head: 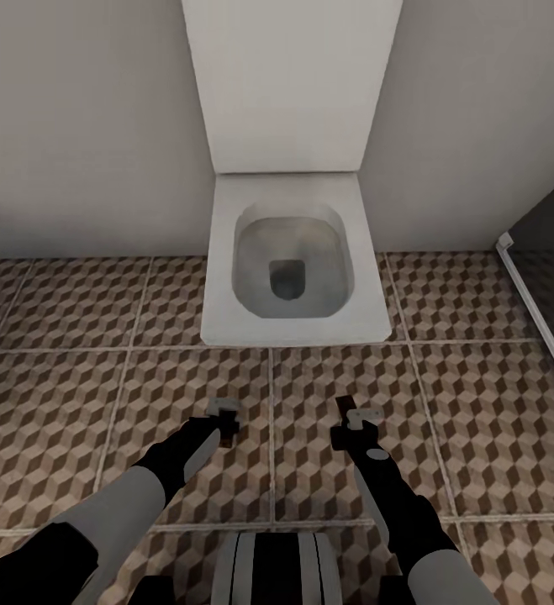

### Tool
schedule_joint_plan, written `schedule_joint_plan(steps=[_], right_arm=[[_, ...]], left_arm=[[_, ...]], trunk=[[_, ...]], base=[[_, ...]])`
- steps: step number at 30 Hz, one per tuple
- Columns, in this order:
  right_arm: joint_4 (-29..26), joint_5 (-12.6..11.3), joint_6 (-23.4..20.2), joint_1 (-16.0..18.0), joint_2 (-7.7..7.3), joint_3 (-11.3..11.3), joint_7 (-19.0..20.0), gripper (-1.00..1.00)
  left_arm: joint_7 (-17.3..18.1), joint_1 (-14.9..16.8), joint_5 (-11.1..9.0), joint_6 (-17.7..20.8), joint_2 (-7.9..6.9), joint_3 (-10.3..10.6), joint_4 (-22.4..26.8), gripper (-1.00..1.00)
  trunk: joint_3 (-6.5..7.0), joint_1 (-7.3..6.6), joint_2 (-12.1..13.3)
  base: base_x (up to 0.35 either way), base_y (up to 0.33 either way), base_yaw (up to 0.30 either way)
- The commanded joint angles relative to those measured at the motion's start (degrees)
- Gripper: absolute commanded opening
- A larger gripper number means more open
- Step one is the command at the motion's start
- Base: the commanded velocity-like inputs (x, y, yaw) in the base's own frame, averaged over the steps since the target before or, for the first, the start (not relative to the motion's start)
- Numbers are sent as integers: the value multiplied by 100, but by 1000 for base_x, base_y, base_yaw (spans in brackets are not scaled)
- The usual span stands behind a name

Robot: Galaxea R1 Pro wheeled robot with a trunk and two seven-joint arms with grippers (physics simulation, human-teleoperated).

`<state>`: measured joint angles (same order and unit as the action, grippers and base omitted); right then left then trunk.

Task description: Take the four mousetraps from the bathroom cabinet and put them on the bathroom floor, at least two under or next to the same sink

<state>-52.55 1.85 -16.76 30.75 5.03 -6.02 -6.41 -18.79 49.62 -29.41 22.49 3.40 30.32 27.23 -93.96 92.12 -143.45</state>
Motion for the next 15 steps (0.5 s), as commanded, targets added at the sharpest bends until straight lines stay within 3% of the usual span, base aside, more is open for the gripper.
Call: schedule_joint_plan(steps=[1, 15], right_arm=[[-9, 8, -38, 1, -2, -14, -27, -100], [-9, 8, -38, 1, -2, -14, -27, -100]], left_arm=[[-63, 4, -52, 18, -6, 53, 10, -100], [-63, 4, -55, 18, -6, 62, 11, -100]], trunk=[[-3, -1, -1], [-3, -1, -1]], base=[[4, 0, 0], [0, 0, 0]])
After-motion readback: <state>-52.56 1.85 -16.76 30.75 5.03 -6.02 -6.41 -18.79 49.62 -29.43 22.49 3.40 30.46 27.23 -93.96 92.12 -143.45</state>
